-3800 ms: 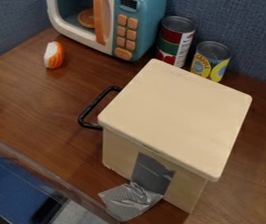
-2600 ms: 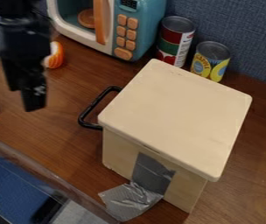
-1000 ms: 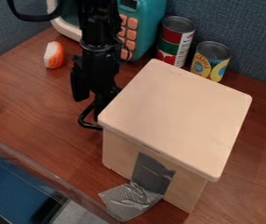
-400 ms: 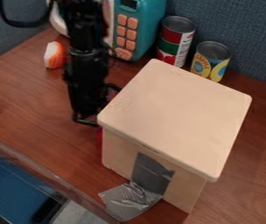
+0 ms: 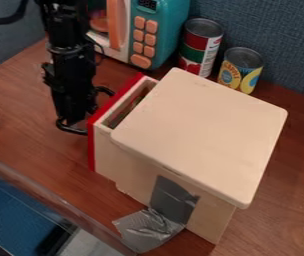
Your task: Open the drawer
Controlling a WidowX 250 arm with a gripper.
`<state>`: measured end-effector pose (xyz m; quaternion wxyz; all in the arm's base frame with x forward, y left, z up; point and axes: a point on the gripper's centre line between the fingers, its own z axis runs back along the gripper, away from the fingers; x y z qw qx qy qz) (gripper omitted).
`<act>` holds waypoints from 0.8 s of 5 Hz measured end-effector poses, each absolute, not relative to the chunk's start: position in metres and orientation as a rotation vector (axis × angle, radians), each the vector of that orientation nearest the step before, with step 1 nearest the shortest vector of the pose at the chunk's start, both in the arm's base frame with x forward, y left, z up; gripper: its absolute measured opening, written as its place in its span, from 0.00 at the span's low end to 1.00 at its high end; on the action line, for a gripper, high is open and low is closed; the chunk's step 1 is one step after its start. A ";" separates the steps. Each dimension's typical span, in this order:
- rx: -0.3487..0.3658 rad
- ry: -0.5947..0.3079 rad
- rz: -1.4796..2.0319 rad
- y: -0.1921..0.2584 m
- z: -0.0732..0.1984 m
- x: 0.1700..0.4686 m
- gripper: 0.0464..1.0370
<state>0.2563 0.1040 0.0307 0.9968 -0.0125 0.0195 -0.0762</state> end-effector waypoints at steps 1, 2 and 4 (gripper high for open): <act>-0.003 0.030 -0.150 0.111 0.036 0.257 0.13; 0.016 0.037 -0.132 0.123 0.037 0.253 0.13; 0.057 0.029 -0.136 0.133 0.048 0.252 0.13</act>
